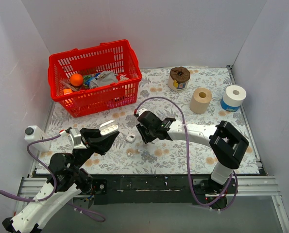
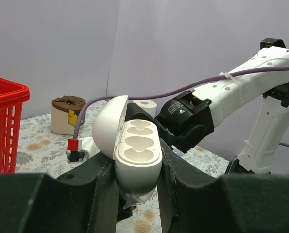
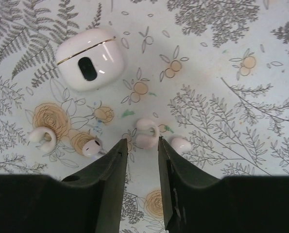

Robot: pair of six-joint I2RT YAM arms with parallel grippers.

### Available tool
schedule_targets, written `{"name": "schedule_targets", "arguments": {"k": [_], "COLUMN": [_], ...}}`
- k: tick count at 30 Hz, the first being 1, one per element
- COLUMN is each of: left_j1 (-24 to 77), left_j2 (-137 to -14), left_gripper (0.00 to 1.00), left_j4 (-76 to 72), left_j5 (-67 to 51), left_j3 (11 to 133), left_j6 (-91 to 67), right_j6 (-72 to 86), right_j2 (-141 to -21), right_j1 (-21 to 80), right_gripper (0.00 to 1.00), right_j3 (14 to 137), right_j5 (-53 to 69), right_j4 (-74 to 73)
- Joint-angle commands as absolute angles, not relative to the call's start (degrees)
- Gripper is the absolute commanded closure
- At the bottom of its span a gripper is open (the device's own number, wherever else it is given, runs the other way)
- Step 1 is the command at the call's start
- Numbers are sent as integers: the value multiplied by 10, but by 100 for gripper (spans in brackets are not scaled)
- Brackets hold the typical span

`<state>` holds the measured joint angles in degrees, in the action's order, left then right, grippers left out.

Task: Insert the wireless bluetooth earbuds into the charging case
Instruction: Place the earbud at the center of the board, then pick up the earbud from the center of the board.

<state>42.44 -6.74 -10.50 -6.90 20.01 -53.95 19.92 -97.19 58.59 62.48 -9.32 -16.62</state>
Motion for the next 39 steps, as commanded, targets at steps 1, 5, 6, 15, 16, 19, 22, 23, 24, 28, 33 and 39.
{"name": "schedule_targets", "arguments": {"k": [1,5,6,15,16,19,22,23,24,28,33,39], "left_j1": [423,423,423,423,423,423,423,423,423,423,423,423], "left_j2": [-62,-66,-67,-75,-75,-76,-76,-77,-76,-75,-74,-72], "left_gripper": [100,100,100,100,100,100,100,100,100,100,100,100], "left_j4": [-94,-97,-98,-102,-103,-106,-109,-110,-109,-110,-110,-109], "left_j5": [-63,-64,-66,-68,-67,-68,-68,-68,-69,-68,-68,-69], "left_j3": [216,215,215,214,212,210,207,207,206,205,202,201], "left_j6": [-543,-545,-546,-545,-546,-546,-548,-548,-550,-549,-551,-554], "right_j6": [186,169,167,149,149,145,143,143,142,142,144,145], "right_j2": [-958,-970,-971,-990,-991,-998,-1001,-1003,-1004,-1007,-1011,-1021], "right_j1": [561,559,559,559,559,559,559,559,559,560,560,561], "right_gripper": [62,61,61,60,59,60,60,60,60,60,60,60], "right_j3": [635,634,630,631,630,629,629,628,628,622,617,618], "right_j5": [-111,-104,-101,-84,-83,-76,-73,-73,-70,-64,-55,-44], "right_j4": [-161,-161,-156,-149,-149,-148,-148,-148,-149,-149,-148,-149]}}
